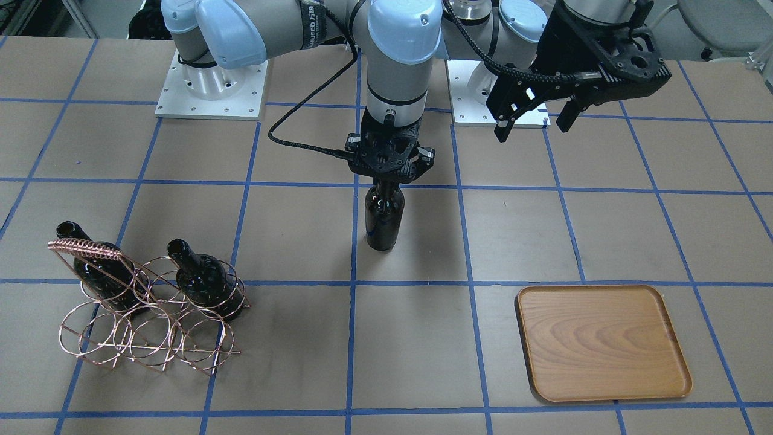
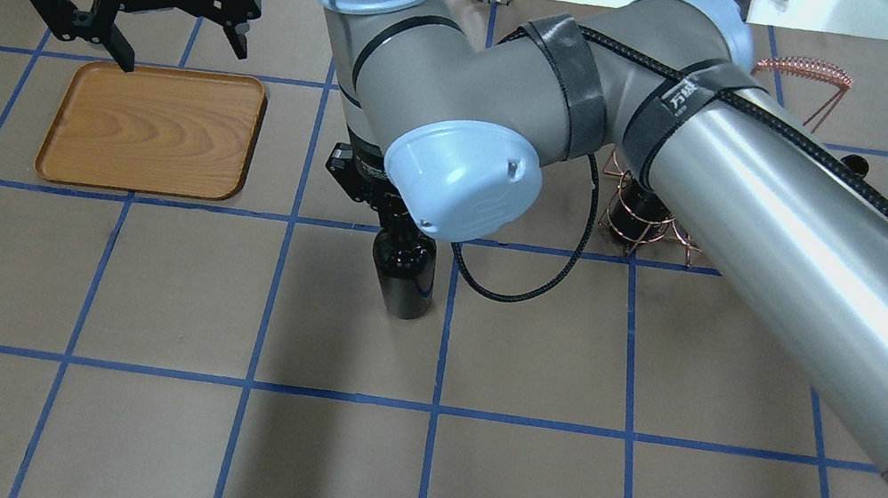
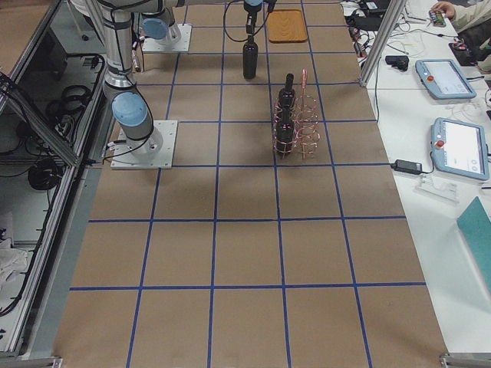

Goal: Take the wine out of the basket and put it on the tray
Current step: 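Carry the bottle toward the tray and stand it upright on the table, then open the right gripper and raise it over the rack while the left arm moves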

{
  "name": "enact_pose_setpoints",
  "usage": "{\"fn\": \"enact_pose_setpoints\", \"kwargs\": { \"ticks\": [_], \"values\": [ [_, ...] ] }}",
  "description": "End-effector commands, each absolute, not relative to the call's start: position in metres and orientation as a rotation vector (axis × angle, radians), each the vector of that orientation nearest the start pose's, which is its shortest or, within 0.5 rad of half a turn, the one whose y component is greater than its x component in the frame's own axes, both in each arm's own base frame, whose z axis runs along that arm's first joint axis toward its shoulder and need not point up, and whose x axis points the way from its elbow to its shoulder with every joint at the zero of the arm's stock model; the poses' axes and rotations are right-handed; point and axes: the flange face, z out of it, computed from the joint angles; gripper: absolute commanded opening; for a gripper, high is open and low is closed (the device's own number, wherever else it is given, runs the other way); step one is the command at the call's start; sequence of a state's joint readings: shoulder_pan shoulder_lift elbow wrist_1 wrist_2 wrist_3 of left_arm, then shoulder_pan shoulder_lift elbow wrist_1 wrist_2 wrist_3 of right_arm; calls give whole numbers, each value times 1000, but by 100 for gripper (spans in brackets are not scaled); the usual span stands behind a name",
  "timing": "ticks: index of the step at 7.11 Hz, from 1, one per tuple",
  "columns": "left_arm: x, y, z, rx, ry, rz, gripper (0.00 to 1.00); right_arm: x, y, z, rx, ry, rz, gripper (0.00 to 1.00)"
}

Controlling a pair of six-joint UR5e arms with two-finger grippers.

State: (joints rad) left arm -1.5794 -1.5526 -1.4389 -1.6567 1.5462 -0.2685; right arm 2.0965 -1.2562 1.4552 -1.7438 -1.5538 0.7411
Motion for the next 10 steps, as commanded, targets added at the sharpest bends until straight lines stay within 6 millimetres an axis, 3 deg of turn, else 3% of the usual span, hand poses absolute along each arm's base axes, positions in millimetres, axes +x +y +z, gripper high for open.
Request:
{"fn": "enact_pose_setpoints", "kwargs": {
  "ticks": [1,2,3,4,6,7,8,10],
  "values": [
    [-140,-485,553,-409,3147,-96,100,423,-463,387,324,3141,32,99],
    [-139,-485,552,-411,3146,-94,100,421,-464,393,325,3126,28,100],
    [-139,-485,553,-411,3147,-96,100,409,-474,413,297,3110,-22,100],
    [-140,-485,553,-409,3147,-96,100,376,-488,445,267,3094,-89,100],
    [-140,-485,553,-409,3147,-96,100,262,-510,498,-5,3162,-145,100],
    [-140,-485,552,-409,3147,-93,100,208,-514,522,-52,3160,-176,100],
    [-140,-485,552,-409,3147,-93,100,183,-513,534,-137,3139,-206,100],
    [-140,-485,552,-409,3147,-93,100,180,-502,540,-184,3134,-210,100]
  ]
}}
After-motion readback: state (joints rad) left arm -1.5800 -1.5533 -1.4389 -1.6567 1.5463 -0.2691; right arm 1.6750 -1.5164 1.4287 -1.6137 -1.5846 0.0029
